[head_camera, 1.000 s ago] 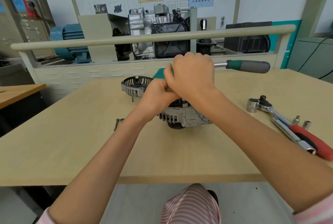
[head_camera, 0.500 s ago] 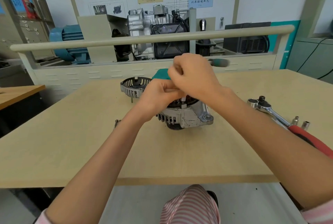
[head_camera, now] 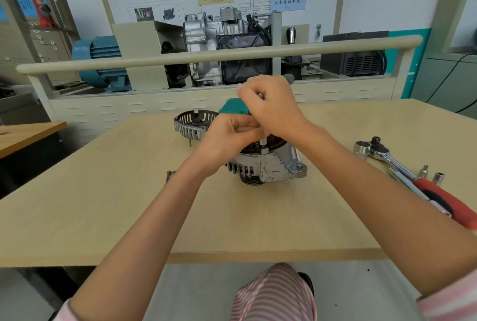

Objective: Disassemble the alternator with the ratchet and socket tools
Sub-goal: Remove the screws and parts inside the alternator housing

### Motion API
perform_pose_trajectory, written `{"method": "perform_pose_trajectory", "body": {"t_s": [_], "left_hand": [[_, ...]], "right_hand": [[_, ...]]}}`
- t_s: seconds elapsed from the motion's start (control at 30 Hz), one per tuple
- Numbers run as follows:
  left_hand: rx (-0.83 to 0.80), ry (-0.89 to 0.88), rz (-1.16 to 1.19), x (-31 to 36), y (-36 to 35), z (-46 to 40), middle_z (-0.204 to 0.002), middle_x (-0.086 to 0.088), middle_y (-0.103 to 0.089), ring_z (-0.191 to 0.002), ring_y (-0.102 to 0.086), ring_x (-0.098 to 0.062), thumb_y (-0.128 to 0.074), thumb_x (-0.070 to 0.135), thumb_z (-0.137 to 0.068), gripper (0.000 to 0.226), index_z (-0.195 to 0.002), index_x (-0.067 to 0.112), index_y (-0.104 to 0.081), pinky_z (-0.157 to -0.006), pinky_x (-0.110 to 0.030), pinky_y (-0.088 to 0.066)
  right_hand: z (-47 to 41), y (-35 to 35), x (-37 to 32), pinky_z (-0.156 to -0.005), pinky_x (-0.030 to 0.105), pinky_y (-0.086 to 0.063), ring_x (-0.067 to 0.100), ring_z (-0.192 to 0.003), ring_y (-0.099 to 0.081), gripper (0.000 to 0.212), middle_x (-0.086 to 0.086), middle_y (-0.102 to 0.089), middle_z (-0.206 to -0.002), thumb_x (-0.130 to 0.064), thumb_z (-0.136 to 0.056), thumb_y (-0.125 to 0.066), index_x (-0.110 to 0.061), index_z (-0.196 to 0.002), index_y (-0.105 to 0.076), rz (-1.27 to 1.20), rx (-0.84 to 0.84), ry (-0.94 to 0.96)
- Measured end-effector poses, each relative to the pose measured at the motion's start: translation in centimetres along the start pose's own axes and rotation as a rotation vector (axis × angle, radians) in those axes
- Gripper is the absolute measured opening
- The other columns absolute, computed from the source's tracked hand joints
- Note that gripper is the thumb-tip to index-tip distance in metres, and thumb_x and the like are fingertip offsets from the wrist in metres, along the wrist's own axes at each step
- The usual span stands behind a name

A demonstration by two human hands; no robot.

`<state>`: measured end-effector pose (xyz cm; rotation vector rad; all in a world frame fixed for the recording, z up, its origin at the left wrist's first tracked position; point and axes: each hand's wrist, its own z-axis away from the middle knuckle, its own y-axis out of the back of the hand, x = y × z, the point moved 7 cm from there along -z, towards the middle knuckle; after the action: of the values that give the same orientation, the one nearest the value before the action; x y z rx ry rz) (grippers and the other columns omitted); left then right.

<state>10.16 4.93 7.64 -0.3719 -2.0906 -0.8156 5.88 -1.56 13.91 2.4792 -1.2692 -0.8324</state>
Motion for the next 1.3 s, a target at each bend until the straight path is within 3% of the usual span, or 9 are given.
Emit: {"method": "perform_pose_trajectory", "body": {"t_s": [0.23, 0.4, 0.5, 0.57, 0.73, 0.83, 1.0, 1.13, 1.3], "left_hand": [[0.157, 0.072, -0.095, -0.8, 0.5, -0.3, -0.036, 0.011, -0.040, -0.039, -0.031, -0.002, -0.055, -0.009, -0.077, 0.047, -0.042, 0.018, -0.042, -0.042, -0.015, -0.024], [0.044, 0.007, -0.029, -0.1, 0.0, 0.2, -0.038, 0.006, -0.049, -0.042, -0.040, 0.007, -0.059, 0.000, -0.085, 0.048, -0.043, 0.022, -0.055, -0.046, -0.005, -0.029], [-0.037, -0.029, -0.004, 0.3, -0.3, 0.4, -0.075, -0.012, -0.072, -0.072, -0.062, -0.006, -0.062, 0.011, -0.088, 0.023, -0.079, 0.029, -0.071, -0.070, -0.009, -0.043], [-0.027, -0.024, 0.042, 0.2, -0.2, 0.3, -0.081, 0.007, -0.074, -0.082, -0.067, -0.001, -0.064, 0.010, -0.087, 0.016, -0.090, 0.024, -0.071, -0.073, -0.007, -0.045], [0.064, 0.035, -0.017, -0.4, 0.4, 0.0, -0.050, 0.011, -0.058, -0.052, -0.050, -0.006, -0.063, -0.002, -0.082, 0.039, -0.054, 0.024, -0.062, -0.052, -0.014, -0.037], [0.097, 0.068, -0.047, -0.9, 0.5, -0.2, -0.063, -0.013, -0.053, -0.065, -0.041, -0.019, -0.059, -0.005, -0.081, 0.016, -0.065, -0.004, -0.060, -0.058, -0.028, -0.032], [0.028, -0.019, 0.022, 0.1, 0.2, 0.3, -0.050, 0.009, -0.062, -0.053, -0.054, 0.003, -0.061, -0.002, -0.085, 0.038, -0.057, 0.023, -0.066, -0.052, -0.007, -0.040], [-0.026, -0.029, 0.022, 0.0, -0.1, 0.1, -0.076, 0.010, -0.074, -0.079, -0.067, 0.002, -0.062, 0.006, -0.087, 0.017, -0.089, 0.021, -0.071, -0.071, -0.008, -0.048], [0.077, -0.034, 0.009, 0.0, 0.2, 0.0, -0.046, 0.016, -0.060, -0.048, -0.055, 0.006, -0.065, -0.001, -0.082, 0.038, -0.058, 0.028, -0.068, -0.053, -0.005, -0.040]], "right_hand": [[0.5, -0.9, -0.9, -0.063, 0.032, -0.026, 0.022, -0.068, -0.036, 0.025, 0.006, -0.038, -0.071, -0.030, -0.089, -0.039, -0.013, -0.071, -0.040, 0.942, 0.034, -0.164], [-0.1, -0.4, -0.4, -0.057, 0.028, -0.024, 0.014, -0.051, -0.032, 0.042, -0.004, -0.030, -0.048, -0.026, -0.088, -0.044, -0.016, -0.049, -0.029, 0.555, 0.016, -0.044], [-0.1, -0.1, 0.1, -0.051, 0.024, -0.025, 0.009, -0.043, -0.026, 0.050, -0.005, -0.027, -0.042, -0.015, -0.087, -0.051, -0.020, -0.044, -0.026, 0.133, 0.004, -0.023], [-0.2, 0.0, 0.3, -0.052, 0.022, -0.026, 0.011, -0.045, -0.029, 0.051, -0.002, -0.029, -0.043, -0.012, -0.089, -0.051, -0.020, -0.044, -0.028, 0.007, 0.009, -0.033], [0.6, -0.4, -0.5, -0.065, 0.028, -0.024, 0.018, -0.064, -0.039, 0.030, -0.002, -0.038, -0.059, -0.025, -0.089, -0.043, -0.015, -0.061, -0.043, 0.614, 0.000, 0.010], [0.6, -1.0, -0.8, -0.069, 0.033, -0.022, 0.025, -0.075, -0.046, 0.031, 0.007, -0.050, -0.077, -0.033, -0.091, -0.038, -0.011, -0.083, -0.058, 0.900, 0.017, -0.065], [0.3, -0.2, -0.4, -0.059, 0.027, -0.022, 0.013, -0.052, -0.033, 0.043, -0.007, -0.028, -0.048, -0.021, -0.089, -0.047, -0.019, -0.049, -0.030, 0.393, 0.032, 0.007], [0.2, 0.2, 0.0, -0.053, 0.023, -0.024, 0.008, -0.047, -0.030, 0.048, -0.006, -0.028, -0.045, -0.012, -0.088, -0.050, -0.020, -0.047, -0.027, 0.077, 0.045, 0.010], [0.7, -0.1, 0.2, -0.061, 0.030, -0.025, 0.017, -0.063, -0.040, 0.026, -0.001, -0.040, -0.062, -0.023, -0.088, -0.044, -0.014, -0.063, -0.044, 0.646, 0.049, -0.018]]}}
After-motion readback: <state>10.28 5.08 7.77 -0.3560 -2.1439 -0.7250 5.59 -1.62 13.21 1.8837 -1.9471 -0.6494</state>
